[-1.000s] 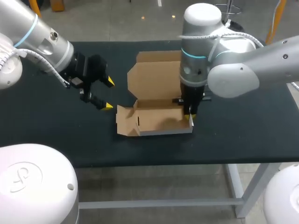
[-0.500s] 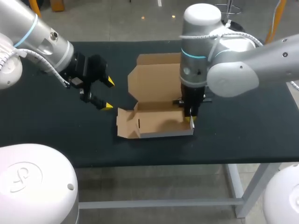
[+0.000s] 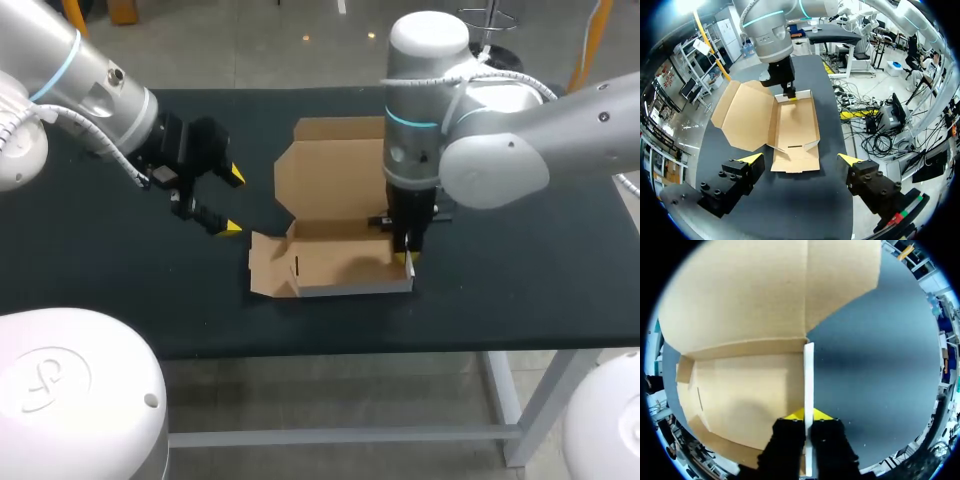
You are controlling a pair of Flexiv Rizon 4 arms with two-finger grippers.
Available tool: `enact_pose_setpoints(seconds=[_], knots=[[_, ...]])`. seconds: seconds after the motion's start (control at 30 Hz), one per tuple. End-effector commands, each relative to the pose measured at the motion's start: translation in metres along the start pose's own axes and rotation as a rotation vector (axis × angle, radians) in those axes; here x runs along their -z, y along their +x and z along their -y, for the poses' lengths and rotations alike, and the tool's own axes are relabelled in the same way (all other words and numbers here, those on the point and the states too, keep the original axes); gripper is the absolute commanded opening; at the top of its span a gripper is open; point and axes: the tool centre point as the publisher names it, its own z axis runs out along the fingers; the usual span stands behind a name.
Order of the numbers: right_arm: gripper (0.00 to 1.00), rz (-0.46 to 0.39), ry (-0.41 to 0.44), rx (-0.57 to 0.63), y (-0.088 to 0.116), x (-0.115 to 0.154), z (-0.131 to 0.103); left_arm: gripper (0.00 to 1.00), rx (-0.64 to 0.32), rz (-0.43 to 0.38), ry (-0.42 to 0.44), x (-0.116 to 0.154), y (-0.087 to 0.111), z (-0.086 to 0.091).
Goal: Assemble the packaging by folding the flat box into shape, placing the metal phone stand inside, and closing the box properly
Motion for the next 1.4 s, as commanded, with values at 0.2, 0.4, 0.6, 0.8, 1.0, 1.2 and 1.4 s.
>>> enact_pose_setpoints(seconds=[0.2,0.4,0.6,0.8,1.0,1.2,1.4], knots=[[0.00,-0.003,0.004,-0.002,-0.001,0.001,-0.001,1.00,0.001,-0.002,-0.005,0.001,0.000,0.000],[0.00,-0.003,0.004,-0.002,-0.001,0.001,-0.001,1.00,0.001,-0.002,-0.005,0.001,0.000,0.000],[0.00,-0.003,0.004,-0.002,-0.001,0.001,-0.001,1.00,0.001,-0.002,-0.005,0.001,0.000,0.000],[0.00,-0.003,0.004,-0.002,-0.001,0.001,-0.001,1.00,0.274,-0.010,0.073,0.001,-0.006,0.004],[0.00,-0.003,0.004,-0.002,-0.001,0.001,-0.001,1.00,0.877,0.088,-0.009,-0.005,0.004,-0.001],[0.00,-0.003,0.004,-0.002,-0.001,0.001,-0.001,1.00,1.285,0.043,-0.009,-0.025,0.010,-0.016],[0.00,-0.003,0.004,-0.002,-0.001,0.001,-0.001,1.00,1.530,0.116,-0.046,-0.044,0.006,-0.028]])
